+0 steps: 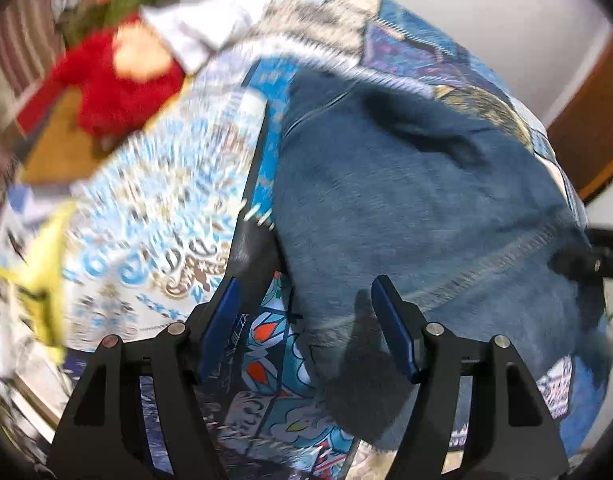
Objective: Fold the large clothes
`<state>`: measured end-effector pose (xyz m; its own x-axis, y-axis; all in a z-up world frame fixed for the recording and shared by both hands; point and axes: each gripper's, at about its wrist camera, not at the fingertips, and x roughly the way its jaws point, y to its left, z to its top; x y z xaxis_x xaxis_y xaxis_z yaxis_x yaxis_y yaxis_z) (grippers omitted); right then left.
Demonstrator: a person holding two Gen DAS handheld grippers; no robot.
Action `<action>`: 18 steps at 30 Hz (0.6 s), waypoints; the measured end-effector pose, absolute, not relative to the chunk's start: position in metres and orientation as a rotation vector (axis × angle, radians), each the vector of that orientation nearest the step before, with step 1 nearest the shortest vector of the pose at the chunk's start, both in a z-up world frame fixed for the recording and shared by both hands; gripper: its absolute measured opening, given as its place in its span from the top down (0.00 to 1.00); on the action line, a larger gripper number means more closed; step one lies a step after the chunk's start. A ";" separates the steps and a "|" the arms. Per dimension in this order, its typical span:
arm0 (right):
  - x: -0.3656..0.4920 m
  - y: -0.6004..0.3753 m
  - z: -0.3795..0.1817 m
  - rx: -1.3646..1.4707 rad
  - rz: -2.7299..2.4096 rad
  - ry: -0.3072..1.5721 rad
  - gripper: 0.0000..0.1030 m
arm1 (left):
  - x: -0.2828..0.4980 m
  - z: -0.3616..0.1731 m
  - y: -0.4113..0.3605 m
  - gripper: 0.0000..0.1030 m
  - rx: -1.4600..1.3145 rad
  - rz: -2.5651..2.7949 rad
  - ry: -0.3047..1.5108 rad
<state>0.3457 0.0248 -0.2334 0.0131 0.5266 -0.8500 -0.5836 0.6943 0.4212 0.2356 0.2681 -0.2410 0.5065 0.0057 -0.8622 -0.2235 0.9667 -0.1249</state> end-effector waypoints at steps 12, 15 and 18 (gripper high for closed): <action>0.298 0.019 -0.229 -0.255 0.811 1.150 0.26 | 0.229 -0.256 0.145 0.08 -0.039 -0.009 1.018; 0.300 -0.001 -0.240 -0.183 0.812 1.197 0.25 | 0.228 -0.264 0.144 0.06 -0.063 0.030 0.994; 0.300 -0.019 -0.241 -0.134 0.814 1.206 0.25 | 0.222 -0.266 0.148 0.06 -0.108 0.033 1.013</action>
<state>0.3000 -0.0193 -0.2406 0.1175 0.4865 -0.8657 -0.6208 0.7164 0.3183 0.2224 0.1482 -0.2657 0.5290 -0.0227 -0.8483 -0.0774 0.9942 -0.0749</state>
